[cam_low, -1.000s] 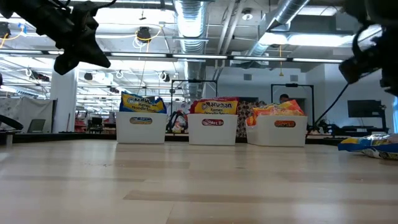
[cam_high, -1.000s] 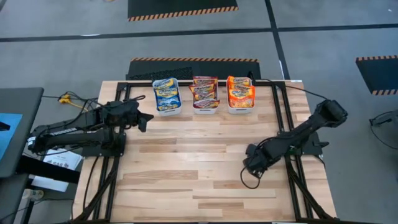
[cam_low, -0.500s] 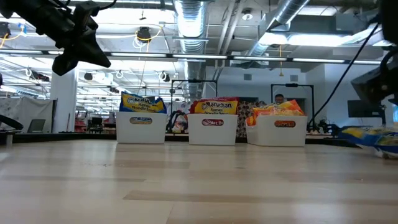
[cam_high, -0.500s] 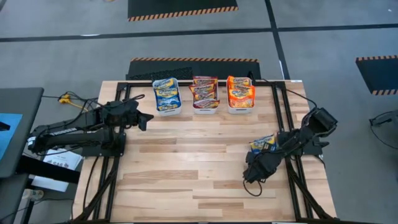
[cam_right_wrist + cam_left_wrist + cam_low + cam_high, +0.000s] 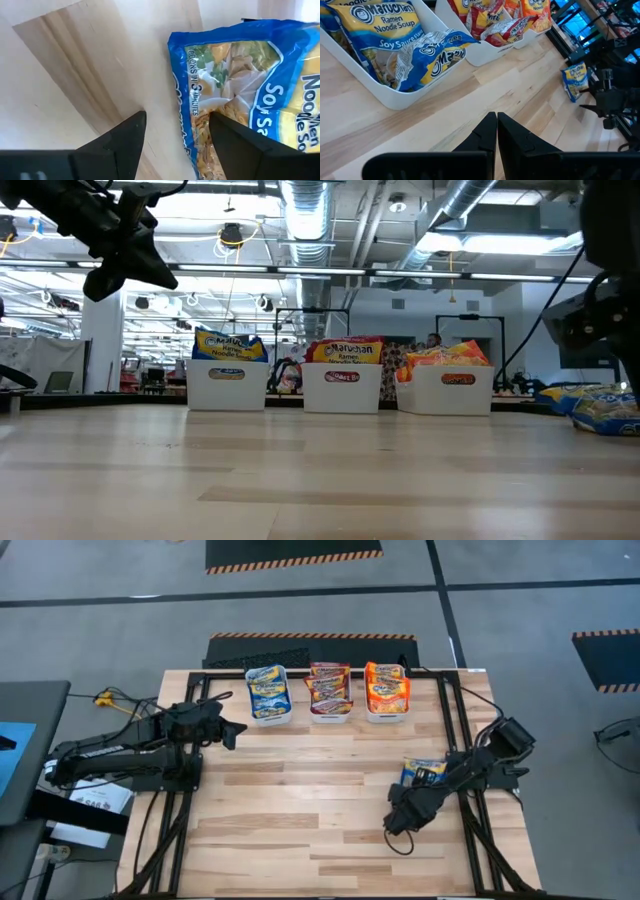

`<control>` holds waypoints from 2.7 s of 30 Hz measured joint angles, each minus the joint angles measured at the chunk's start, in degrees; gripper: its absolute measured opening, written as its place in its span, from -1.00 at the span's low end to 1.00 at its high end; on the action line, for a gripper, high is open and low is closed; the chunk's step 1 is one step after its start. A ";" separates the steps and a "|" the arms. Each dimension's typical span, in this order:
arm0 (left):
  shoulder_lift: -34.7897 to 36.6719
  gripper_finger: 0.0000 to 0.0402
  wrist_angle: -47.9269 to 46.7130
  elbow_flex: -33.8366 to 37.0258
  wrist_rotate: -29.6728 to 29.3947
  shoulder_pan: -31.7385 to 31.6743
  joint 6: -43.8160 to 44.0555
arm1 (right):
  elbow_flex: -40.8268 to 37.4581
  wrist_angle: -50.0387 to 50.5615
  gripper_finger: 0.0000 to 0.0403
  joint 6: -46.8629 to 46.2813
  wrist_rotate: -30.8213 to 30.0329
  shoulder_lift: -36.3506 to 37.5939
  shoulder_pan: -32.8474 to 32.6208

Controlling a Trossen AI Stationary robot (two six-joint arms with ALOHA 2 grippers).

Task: Sort Maruchan noodles
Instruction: Put the blue noodle pack into the left white bin

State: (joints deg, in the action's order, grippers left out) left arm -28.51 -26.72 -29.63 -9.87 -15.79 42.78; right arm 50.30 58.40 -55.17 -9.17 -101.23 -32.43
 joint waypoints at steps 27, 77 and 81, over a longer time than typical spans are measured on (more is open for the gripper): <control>0.02 -1.00 0.31 0.00 0.08 0.00 -1.79 | 12.11 5.78 -0.97 1.24 -0.47 -0.28 4.76; -11.78 -0.12 12.40 0.01 19.13 0.11 33.80 | 35.01 -20.87 -0.97 26.28 -3.18 -1.23 24.14; -13.97 -0.12 14.56 0.01 19.04 0.57 36.06 | 37.08 -21.44 -0.97 30.34 -3.35 -1.20 25.51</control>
State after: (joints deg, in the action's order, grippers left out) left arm -42.48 -12.15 -29.62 9.17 -15.22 78.85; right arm 87.37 36.96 -24.84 -12.51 -102.43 -6.92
